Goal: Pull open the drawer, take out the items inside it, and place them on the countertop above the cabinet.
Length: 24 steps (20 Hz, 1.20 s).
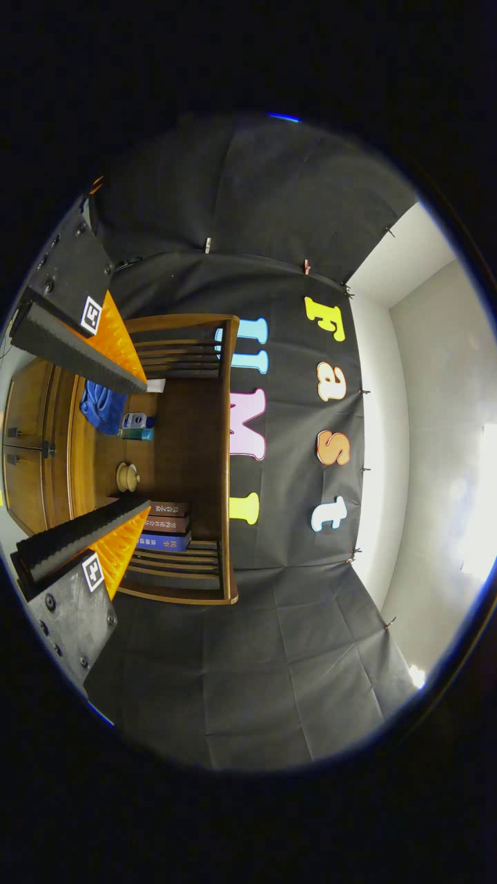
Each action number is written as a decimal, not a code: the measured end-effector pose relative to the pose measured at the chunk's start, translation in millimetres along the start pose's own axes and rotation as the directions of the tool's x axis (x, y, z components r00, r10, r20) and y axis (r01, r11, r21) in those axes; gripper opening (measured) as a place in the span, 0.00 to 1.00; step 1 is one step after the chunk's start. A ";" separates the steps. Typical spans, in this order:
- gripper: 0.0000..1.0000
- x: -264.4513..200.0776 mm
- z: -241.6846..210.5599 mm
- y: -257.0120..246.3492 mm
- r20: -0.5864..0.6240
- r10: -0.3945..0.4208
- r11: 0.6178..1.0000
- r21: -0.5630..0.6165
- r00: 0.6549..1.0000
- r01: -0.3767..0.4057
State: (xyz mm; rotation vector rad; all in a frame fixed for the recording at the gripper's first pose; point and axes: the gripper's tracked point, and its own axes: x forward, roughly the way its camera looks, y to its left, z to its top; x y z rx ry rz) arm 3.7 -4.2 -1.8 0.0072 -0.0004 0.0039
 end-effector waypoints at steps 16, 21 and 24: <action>0.99 41.8 -89.4 1.5 -0.136 0.015 0.999 0.035 0.991 -0.011; 0.98 59.6 -158.4 8.2 -0.228 0.011 1.000 0.012 0.974 -0.009; 0.98 67.9 -202.3 9.8 -0.294 0.010 1.000 0.007 0.956 -0.008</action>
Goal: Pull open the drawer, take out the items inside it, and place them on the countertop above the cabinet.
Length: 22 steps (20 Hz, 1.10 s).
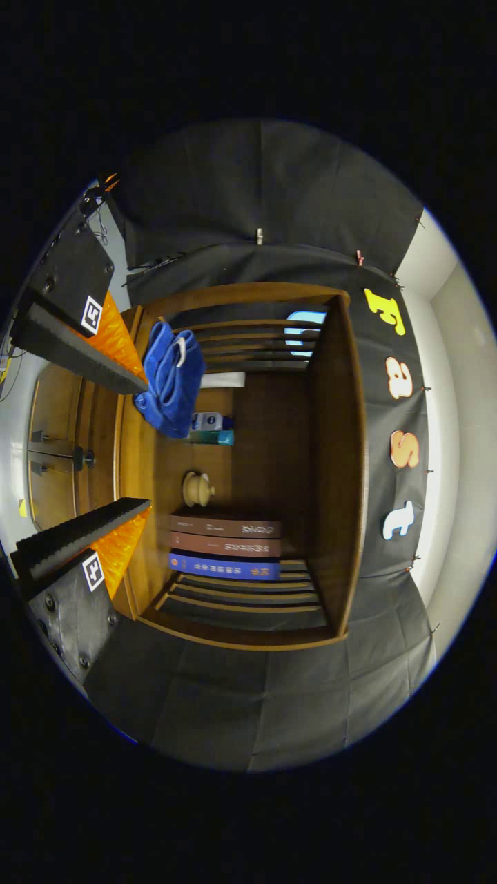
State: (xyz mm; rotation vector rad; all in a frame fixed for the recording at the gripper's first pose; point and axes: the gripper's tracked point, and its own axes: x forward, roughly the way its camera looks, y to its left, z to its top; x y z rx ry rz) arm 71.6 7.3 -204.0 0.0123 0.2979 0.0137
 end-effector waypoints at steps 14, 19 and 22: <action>0.88 83.6 -150.9 -15.7 -0.277 -0.058 0.997 0.028 0.959 0.069; 0.85 105.9 -176.7 -15.9 -0.333 -0.070 0.997 0.014 0.940 0.079; 0.76 114.0 -186.7 -15.7 -0.366 -0.079 0.996 0.011 0.927 0.089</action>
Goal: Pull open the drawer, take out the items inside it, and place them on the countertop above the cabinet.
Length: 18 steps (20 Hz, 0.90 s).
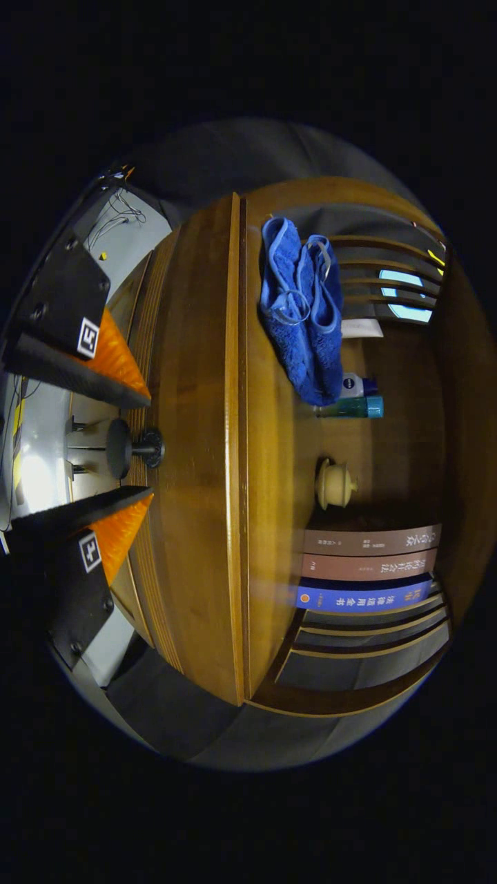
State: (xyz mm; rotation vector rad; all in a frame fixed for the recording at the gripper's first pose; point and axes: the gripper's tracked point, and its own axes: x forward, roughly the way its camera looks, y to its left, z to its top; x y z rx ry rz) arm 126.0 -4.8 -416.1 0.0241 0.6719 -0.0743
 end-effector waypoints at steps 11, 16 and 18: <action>0.37 -0.1 -6.6 -2.2 -0.033 -0.010 1.000 0.004 0.999 0.010; 0.37 -21.2 -18.0 -3.0 -0.057 -0.001 1.000 -0.001 0.998 0.001; 0.37 -34.2 -25.0 -3.4 -0.072 -0.001 1.000 -0.002 0.997 0.001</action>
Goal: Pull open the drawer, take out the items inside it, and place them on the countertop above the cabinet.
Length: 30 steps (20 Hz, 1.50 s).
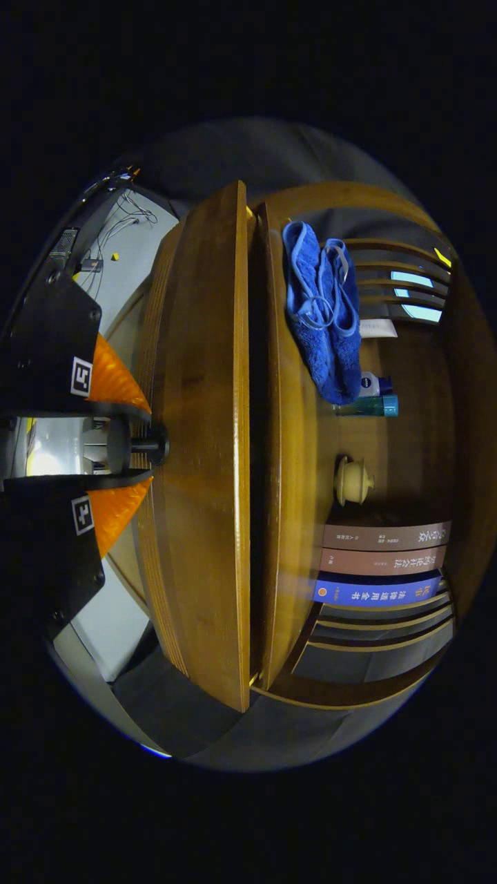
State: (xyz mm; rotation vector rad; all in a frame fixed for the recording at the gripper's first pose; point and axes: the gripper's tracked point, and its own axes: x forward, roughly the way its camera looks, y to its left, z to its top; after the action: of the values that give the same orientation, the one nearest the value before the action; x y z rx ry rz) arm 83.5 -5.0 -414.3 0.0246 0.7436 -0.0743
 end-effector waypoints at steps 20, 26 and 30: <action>0.37 -111.5 -81.2 -6.4 -0.110 0.003 0.999 0.032 0.994 0.001; 0.47 -111.3 -80.1 -2.2 -0.103 0.012 1.000 0.029 0.995 -0.009; 0.89 -129.5 -69.4 -6.8 -0.066 -0.005 0.998 0.059 0.998 0.009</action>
State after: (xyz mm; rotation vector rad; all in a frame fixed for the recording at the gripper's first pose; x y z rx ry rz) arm -58.8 -0.8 -377.7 0.0815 0.8077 -0.1022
